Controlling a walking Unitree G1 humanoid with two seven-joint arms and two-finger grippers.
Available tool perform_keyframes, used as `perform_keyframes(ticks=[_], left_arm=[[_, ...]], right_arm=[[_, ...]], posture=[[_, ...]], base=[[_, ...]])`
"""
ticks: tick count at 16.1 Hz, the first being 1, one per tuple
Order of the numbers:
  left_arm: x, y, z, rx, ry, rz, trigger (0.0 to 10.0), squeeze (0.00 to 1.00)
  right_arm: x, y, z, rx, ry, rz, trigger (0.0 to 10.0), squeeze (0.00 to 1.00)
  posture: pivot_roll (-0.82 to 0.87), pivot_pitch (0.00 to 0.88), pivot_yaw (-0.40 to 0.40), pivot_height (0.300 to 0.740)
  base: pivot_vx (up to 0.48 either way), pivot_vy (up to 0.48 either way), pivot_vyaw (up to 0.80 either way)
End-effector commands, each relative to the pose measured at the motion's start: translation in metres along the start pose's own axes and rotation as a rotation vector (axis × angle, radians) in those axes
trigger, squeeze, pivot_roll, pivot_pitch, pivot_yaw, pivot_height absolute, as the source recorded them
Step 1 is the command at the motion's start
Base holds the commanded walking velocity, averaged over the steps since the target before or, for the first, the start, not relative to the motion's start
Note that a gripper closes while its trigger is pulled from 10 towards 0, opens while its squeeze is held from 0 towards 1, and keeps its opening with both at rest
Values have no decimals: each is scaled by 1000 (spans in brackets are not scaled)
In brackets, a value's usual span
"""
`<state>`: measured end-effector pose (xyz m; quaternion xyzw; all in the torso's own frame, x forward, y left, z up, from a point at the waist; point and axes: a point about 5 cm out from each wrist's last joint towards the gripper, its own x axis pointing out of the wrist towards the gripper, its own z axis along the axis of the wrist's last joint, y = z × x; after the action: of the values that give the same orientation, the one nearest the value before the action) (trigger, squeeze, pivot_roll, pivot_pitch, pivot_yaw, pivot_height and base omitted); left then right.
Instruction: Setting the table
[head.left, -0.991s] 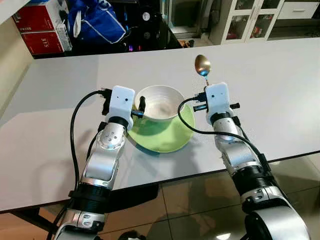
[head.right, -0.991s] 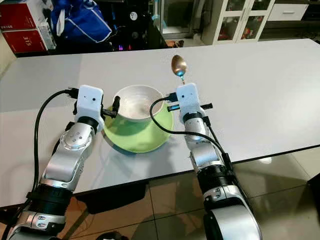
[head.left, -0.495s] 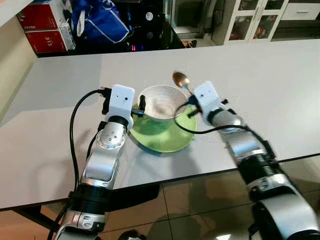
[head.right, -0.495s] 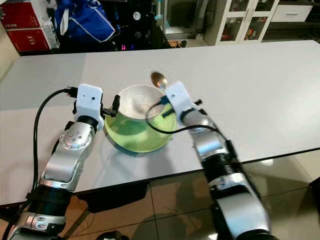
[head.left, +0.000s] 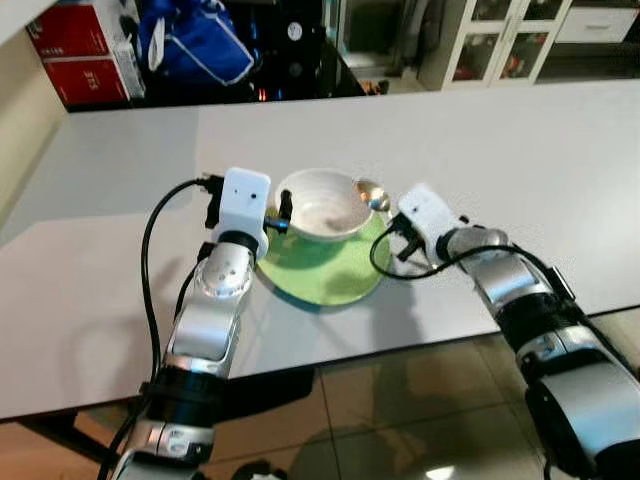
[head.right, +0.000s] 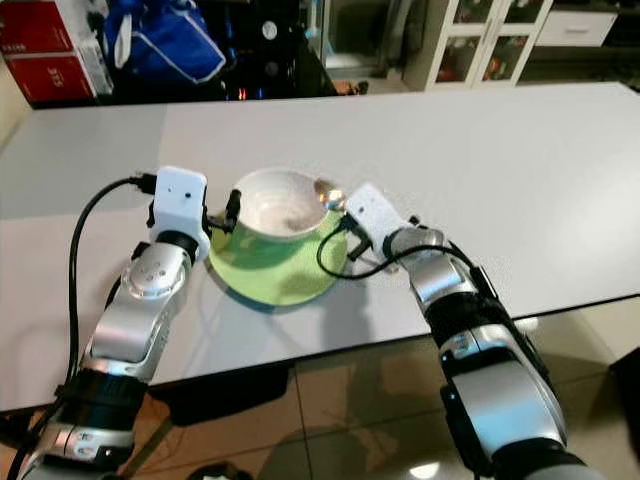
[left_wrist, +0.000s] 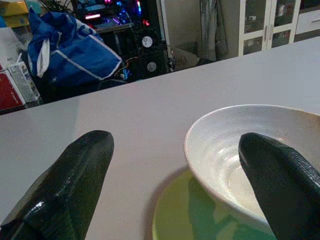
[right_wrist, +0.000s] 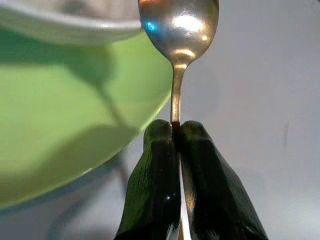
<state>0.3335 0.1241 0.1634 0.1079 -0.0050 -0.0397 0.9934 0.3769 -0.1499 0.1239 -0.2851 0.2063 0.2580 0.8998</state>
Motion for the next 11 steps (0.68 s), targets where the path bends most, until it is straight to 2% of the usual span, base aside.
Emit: perform_keyframes(ticks=[1, 2, 3, 5, 8, 11], left_arm=[[3, 2, 4, -5, -8, 16, 10000, 0], [2, 2, 5, -6, -12, 19, 10000, 0], [2, 2, 5, -7, -14, 21, 10000, 0], [1, 1, 4, -10, -13, 29, 10000, 0], [2, 1, 4, -9, -15, 37, 10000, 0], [2, 0, 4, -12, -17, 39, 10000, 0]], right_arm=[[0, -3, 2, -62, 22, 23, 10000, 0], [-1, -9, 13, -122, -21, 2, 10000, 0], [-1, -11, 18, -139, -44, -8, 10000, 0], [-4, -20, 43, -179, -135, -71, 10000, 0], [-5, -25, 55, -212, -179, -111, 10000, 0], [-11, -31, 64, -386, -207, -125, 10000, 0]], posture=[[92, 0, -31, 740], [92, 0, -35, 740], [92, 0, -35, 740], [95, 0, -47, 740], [95, 0, -51, 740], [90, 0, -56, 740]], base=[[0, 0, 0], [0, 0, 0], [0, 0, 0], [0, 0, 0], [0, 0, 0], [0, 0, 0]])
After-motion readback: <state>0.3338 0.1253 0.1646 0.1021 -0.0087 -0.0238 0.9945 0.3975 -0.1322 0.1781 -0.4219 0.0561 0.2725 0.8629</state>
